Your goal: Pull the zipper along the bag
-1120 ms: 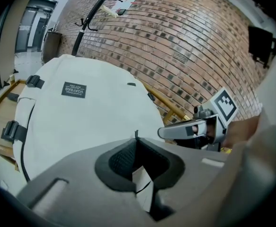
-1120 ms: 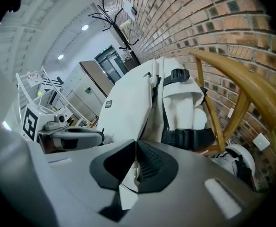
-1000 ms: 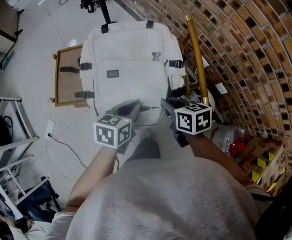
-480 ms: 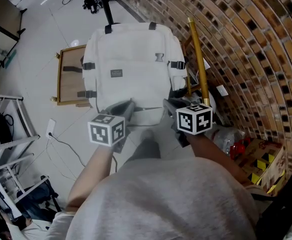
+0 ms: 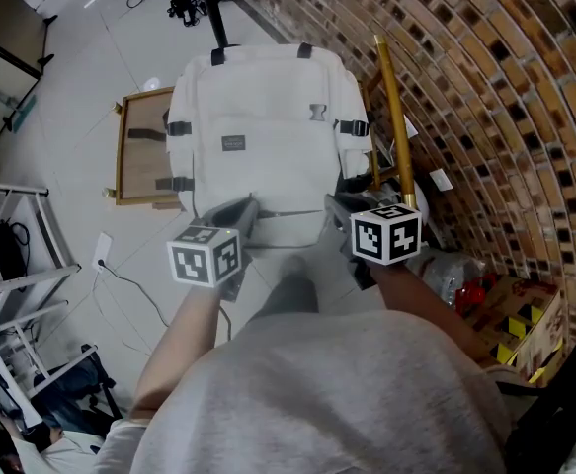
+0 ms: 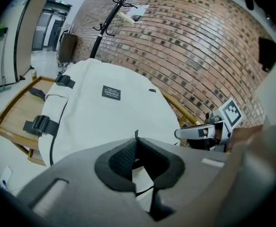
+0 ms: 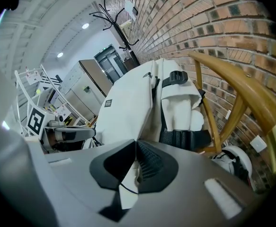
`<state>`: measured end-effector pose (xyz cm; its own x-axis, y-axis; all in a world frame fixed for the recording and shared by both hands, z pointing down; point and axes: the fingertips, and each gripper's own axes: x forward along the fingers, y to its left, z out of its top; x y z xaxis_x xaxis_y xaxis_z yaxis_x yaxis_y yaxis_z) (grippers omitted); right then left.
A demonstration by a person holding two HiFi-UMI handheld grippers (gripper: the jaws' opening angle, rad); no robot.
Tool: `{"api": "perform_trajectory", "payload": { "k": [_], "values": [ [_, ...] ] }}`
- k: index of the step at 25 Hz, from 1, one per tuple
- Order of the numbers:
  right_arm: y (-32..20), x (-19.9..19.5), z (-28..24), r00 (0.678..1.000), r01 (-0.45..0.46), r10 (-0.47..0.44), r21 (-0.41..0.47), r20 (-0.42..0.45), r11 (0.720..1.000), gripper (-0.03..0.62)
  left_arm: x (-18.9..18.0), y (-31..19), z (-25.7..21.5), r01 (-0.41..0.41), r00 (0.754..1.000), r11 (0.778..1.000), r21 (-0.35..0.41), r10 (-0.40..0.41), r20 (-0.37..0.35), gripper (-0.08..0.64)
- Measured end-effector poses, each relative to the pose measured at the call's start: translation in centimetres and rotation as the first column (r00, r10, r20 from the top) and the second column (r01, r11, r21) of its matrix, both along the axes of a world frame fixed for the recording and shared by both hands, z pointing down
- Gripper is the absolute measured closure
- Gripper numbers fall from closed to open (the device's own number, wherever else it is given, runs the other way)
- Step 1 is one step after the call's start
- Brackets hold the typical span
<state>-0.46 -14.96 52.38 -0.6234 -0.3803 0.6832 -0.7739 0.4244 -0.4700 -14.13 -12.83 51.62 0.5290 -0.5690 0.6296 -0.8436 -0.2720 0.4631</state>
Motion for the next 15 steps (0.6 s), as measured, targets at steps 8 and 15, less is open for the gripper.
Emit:
{"api": "perform_trajectory", "payload": {
  "k": [8,15],
  "values": [
    [-0.2,-0.1,0.1,1.000,-0.001,0.001,-0.001,-0.009,1.000,0.578,-0.9,0.0,-0.2,0.015,1.000,1.000,-0.001,-0.015,0.005,0.538],
    [-0.3,-0.1,0.1,1.000,0.002,-0.002,0.003,-0.019,1.000,0.578,-2.1,0.1,-0.2,0.037,0.999,0.999,0.002,-0.037,0.008,0.538]
  ]
}}
